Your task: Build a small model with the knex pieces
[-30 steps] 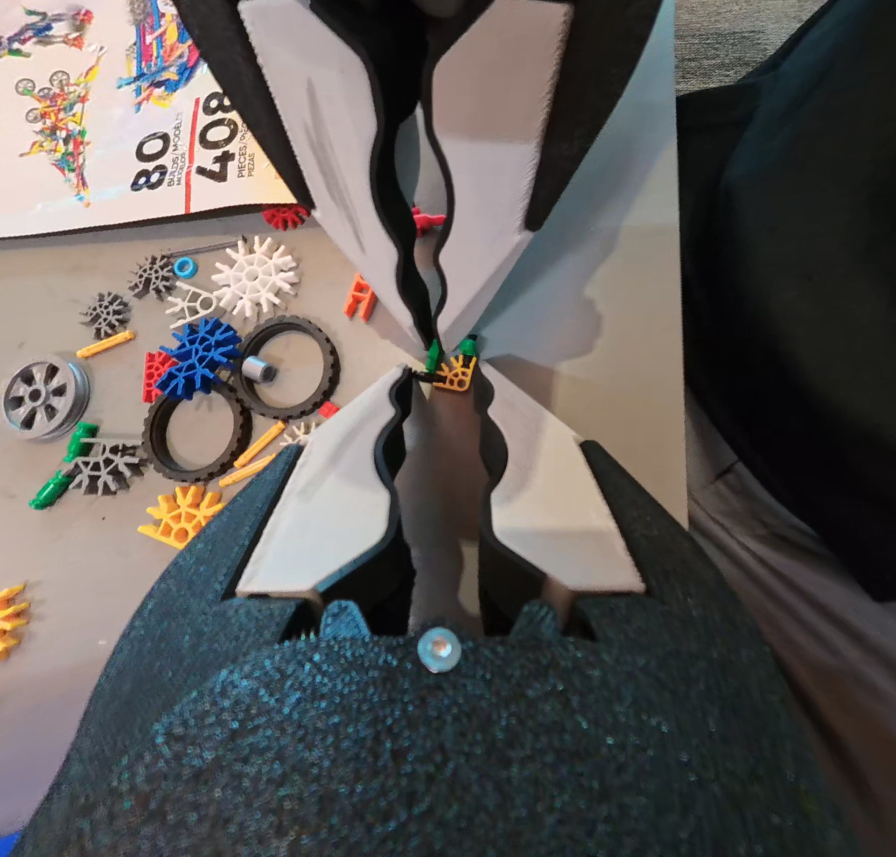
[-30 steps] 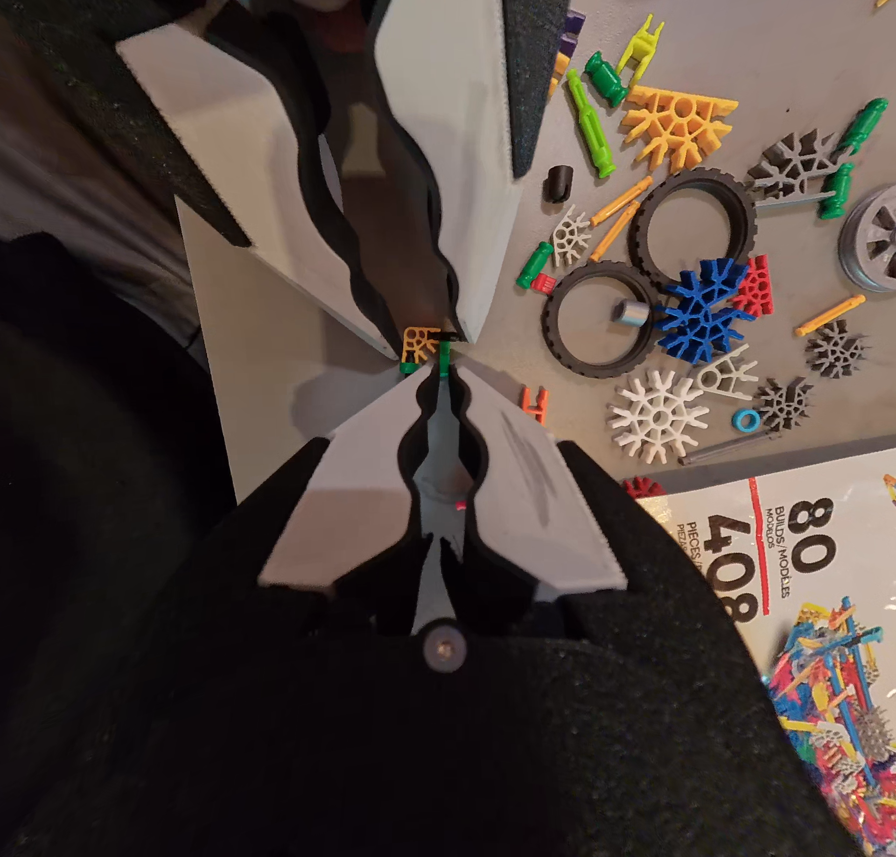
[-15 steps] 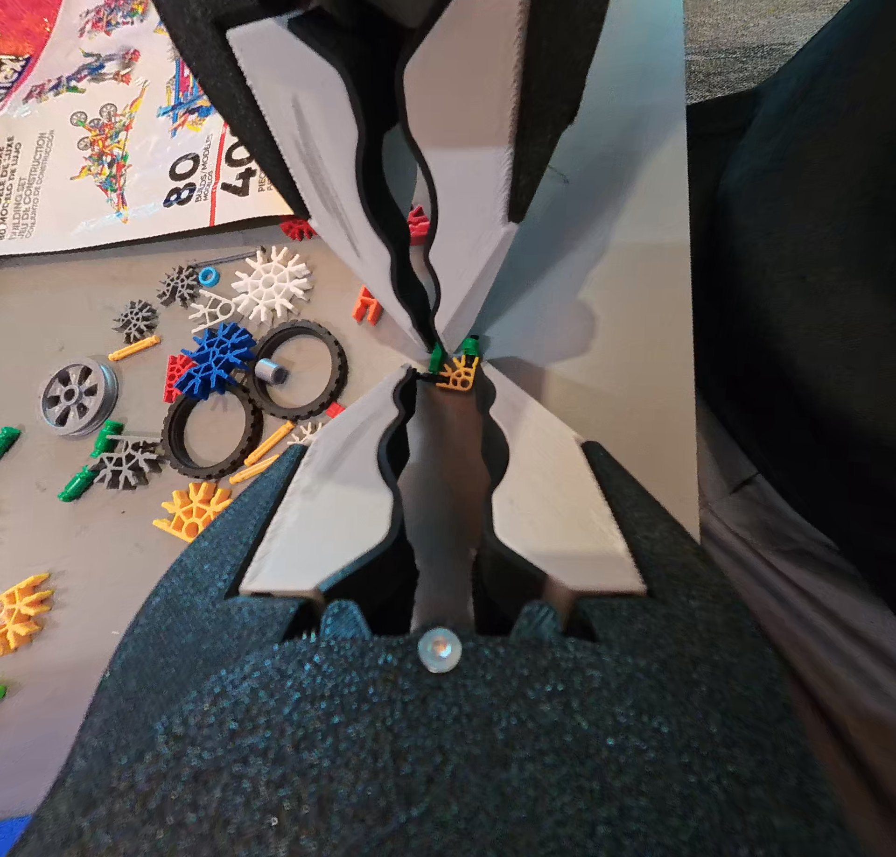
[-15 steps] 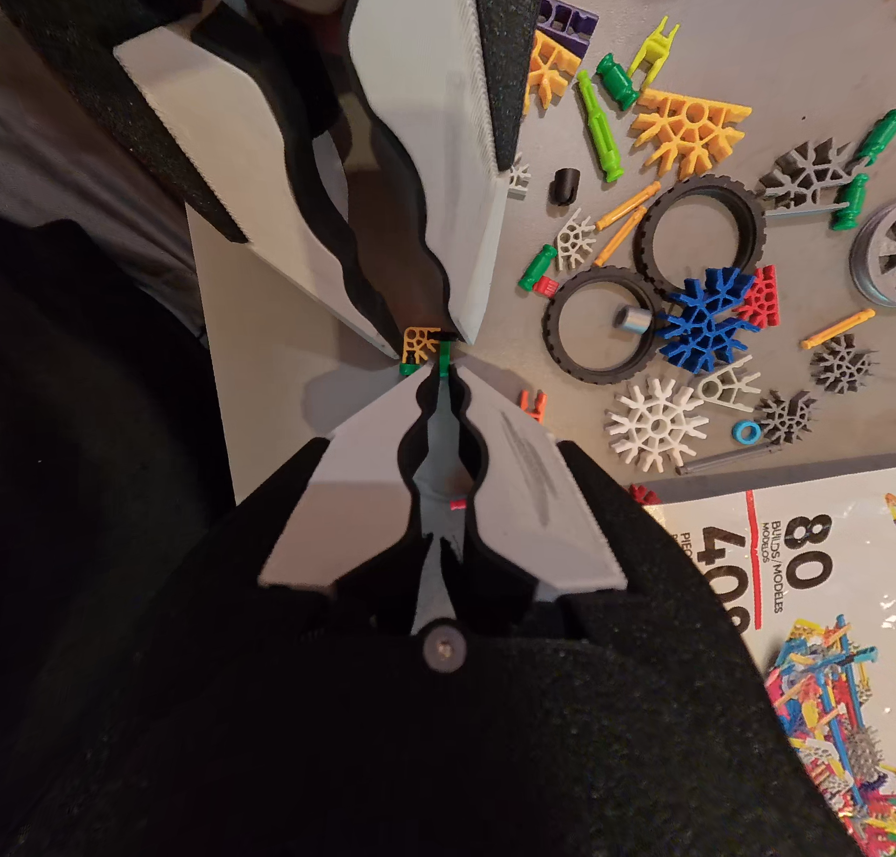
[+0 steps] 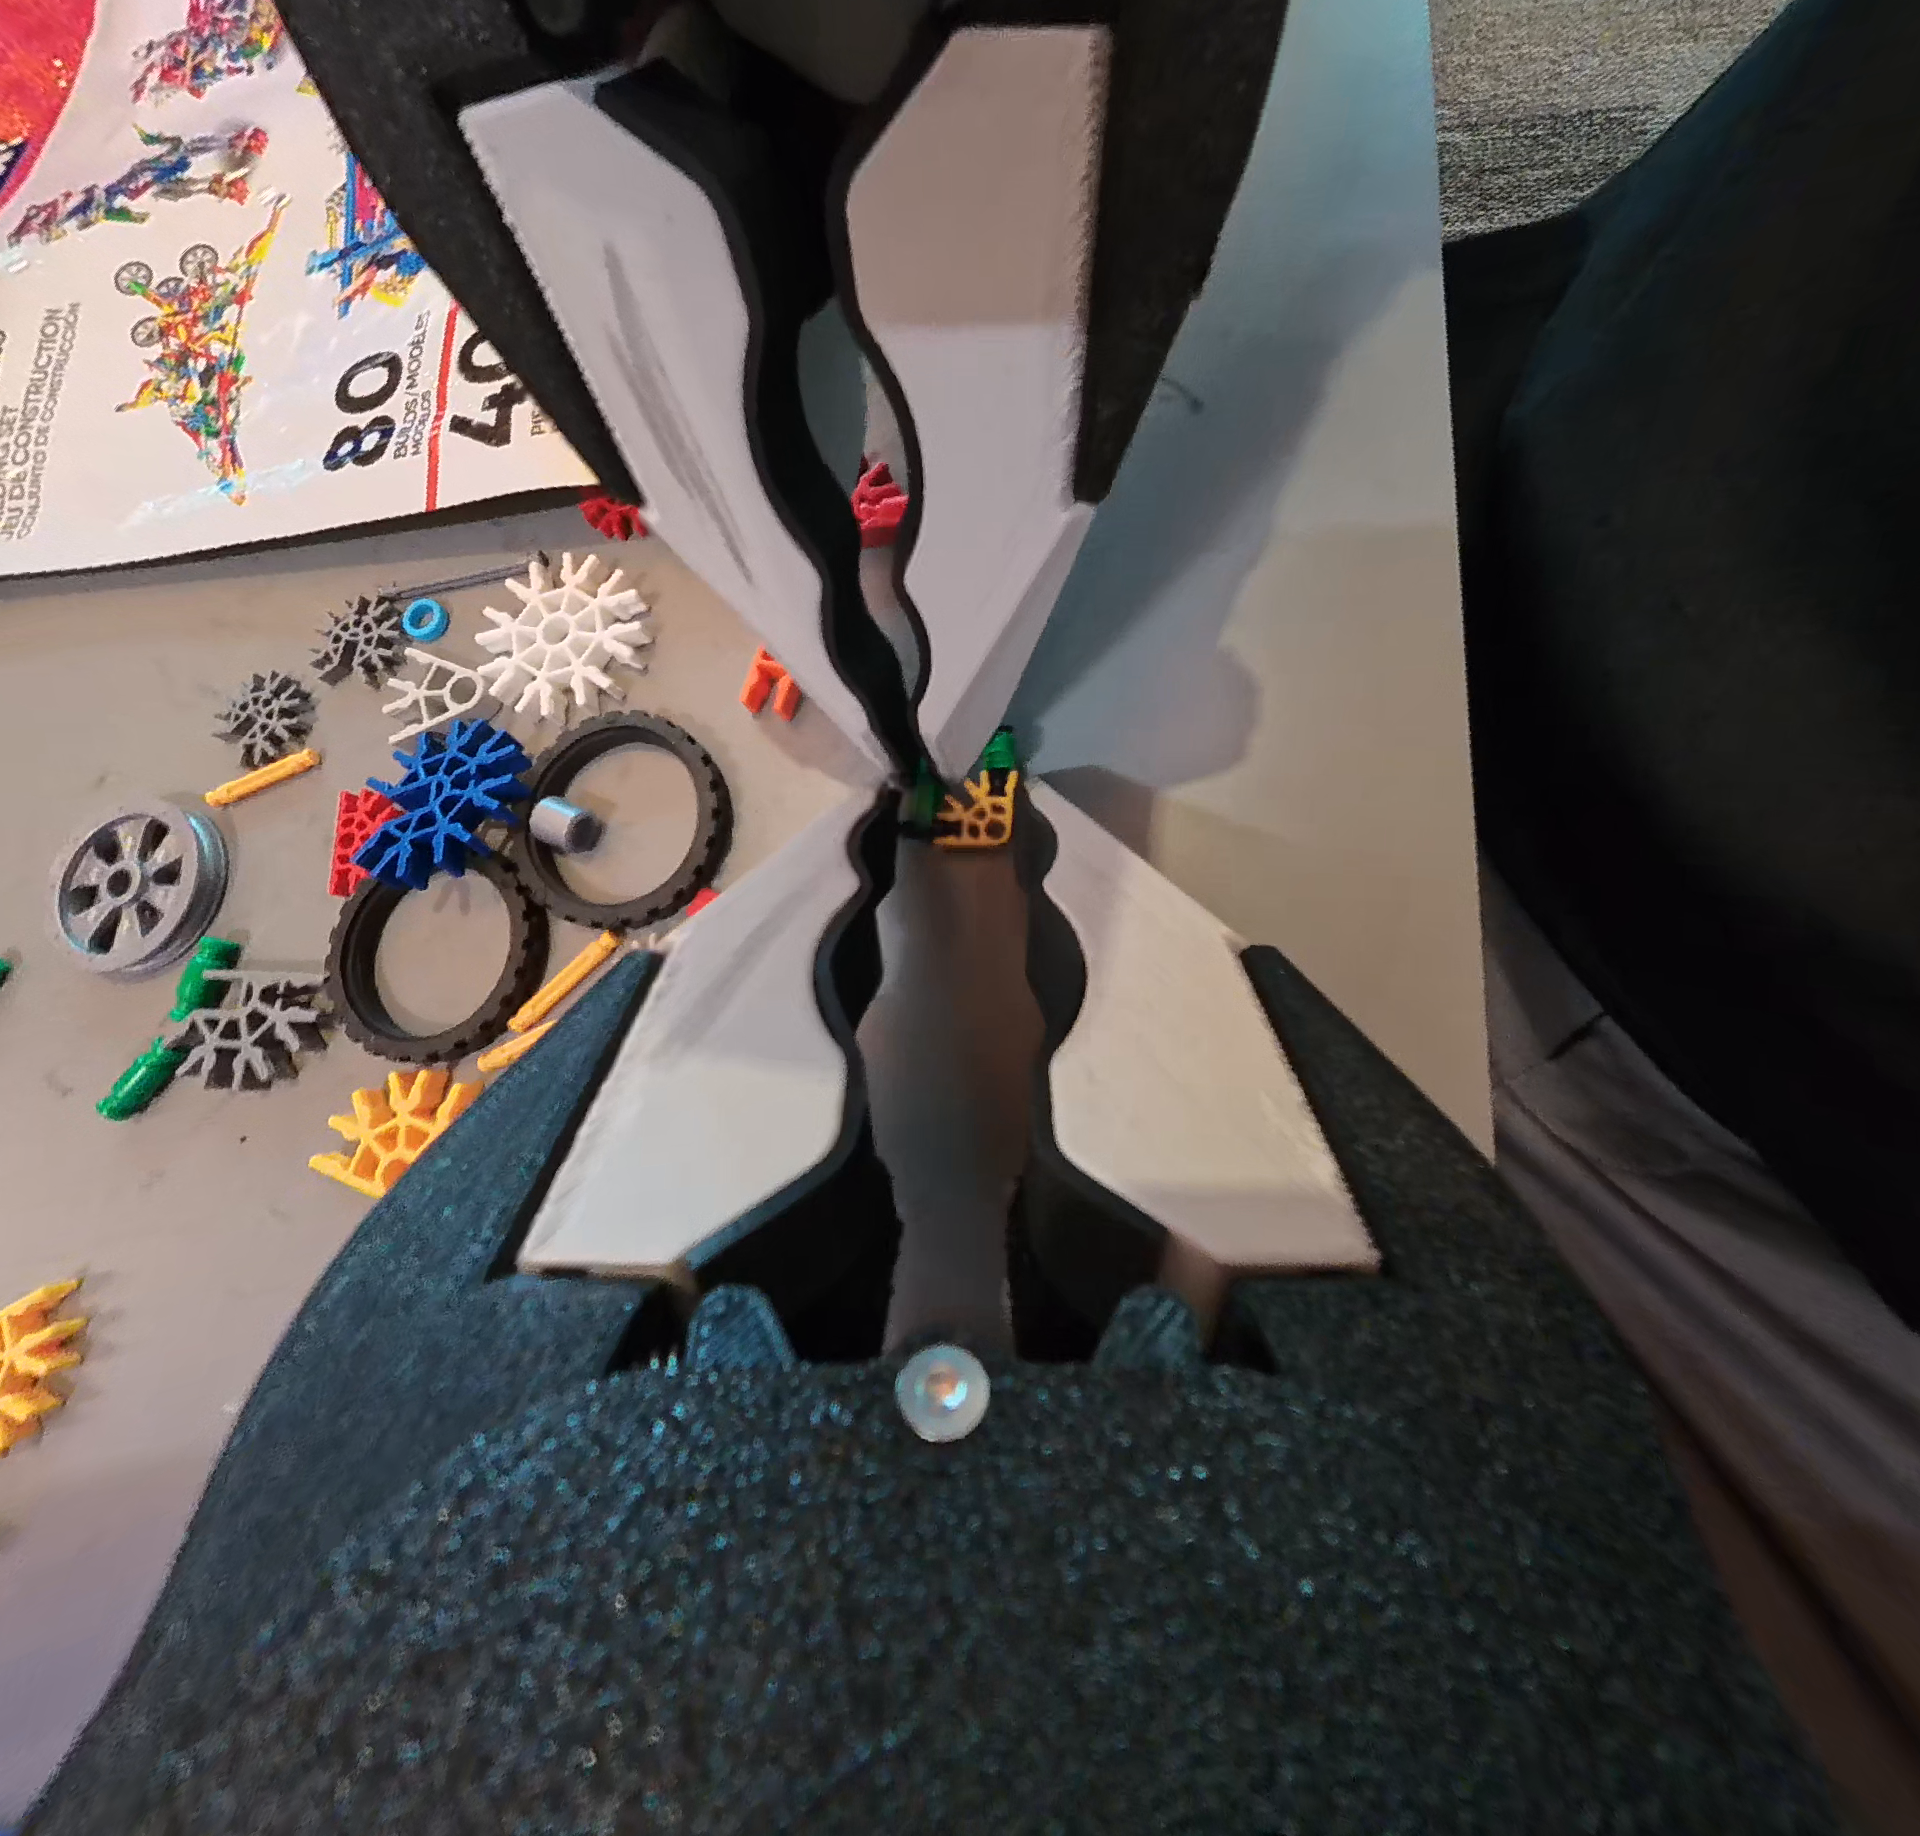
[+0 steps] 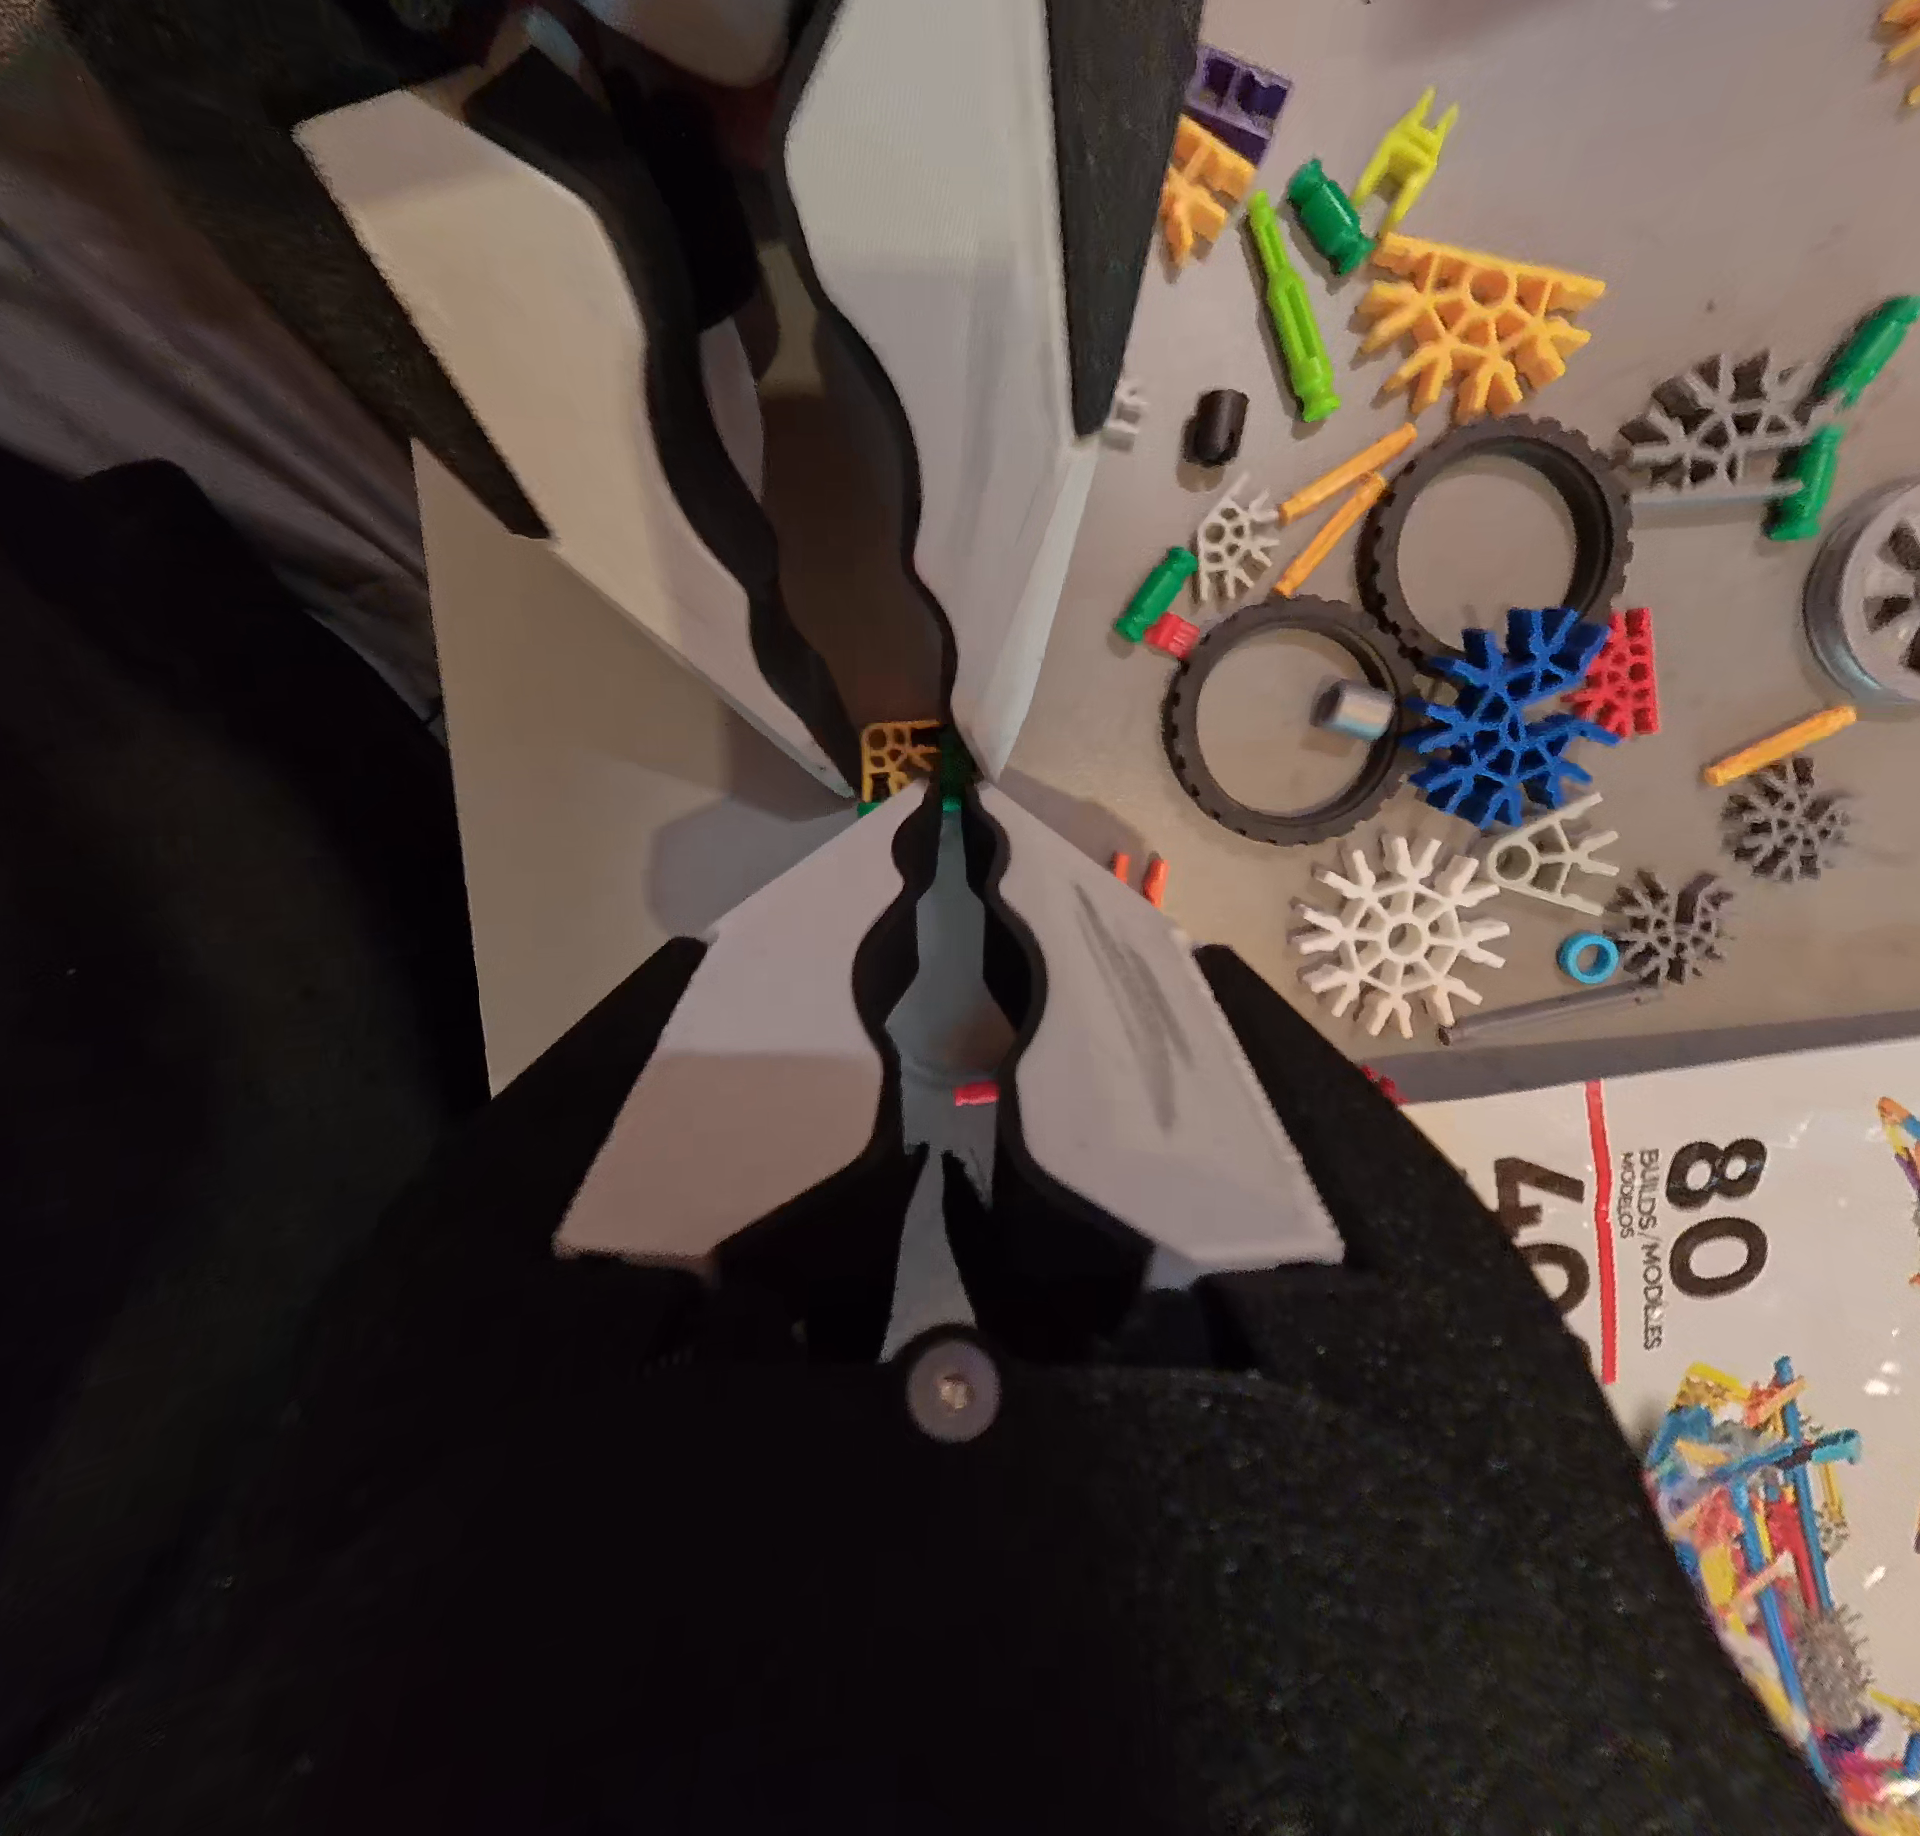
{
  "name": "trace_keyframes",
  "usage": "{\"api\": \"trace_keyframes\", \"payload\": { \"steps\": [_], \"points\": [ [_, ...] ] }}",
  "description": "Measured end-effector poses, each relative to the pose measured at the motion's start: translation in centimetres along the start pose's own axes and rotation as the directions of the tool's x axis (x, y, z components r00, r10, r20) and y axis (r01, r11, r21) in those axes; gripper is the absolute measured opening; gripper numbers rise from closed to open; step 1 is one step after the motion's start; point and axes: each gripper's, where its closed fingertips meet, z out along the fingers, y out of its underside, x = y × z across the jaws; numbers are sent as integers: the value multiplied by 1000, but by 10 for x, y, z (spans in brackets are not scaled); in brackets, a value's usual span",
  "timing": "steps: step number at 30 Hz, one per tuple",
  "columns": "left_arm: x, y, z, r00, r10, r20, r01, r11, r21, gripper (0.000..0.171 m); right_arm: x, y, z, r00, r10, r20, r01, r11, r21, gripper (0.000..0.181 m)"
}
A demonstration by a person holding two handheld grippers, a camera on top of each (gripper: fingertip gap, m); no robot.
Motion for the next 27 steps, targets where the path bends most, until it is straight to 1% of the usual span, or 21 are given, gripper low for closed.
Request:
{"api": "trace_keyframes", "payload": {
  "steps": [1, 6, 9, 12, 16, 20, 27],
  "points": [
    [1, 0, 0, 1000, 3, -4, -3, 1000, -2, 19, 0, 0, 0, 1000, -8, 1, 8, 1000, 6, 2],
    [0, 0, 0, 1000, -9, 6, 9, 1000, 2, 20, 0, 0, 0, 1000, 11, 14, -12, 999, 37, 3],
    [-6, -3, -3, 999, -33, 42, 32, 999, 24, 30, 0, 0, 0, 1000, 5, 11, -6, 999, 36, 3],
    [-7, -2, -9, 997, -64, 51, 62, 997, 38, 33, 0, 0, 0, 1000, -2, 7, 2, 1000, 31, 3],
    [-5, 4, -9, 997, -66, 43, 66, 998, 11, 28, 0, 0, 0, 1000, -2, 8, 2, 1000, 31, 3],
    [0, 6, -6, 998, -56, 4, 56, 998, -13, 19, 0, 0, 0, 1000, -3, 8, 2, 999, 36, 3],
    [1, 6, -4, 998, -65, -25, 65, 998, -18, 18, 0, 0, 0, 1000, -6, 3, 6, 999, 43, 2]
  ]
}}
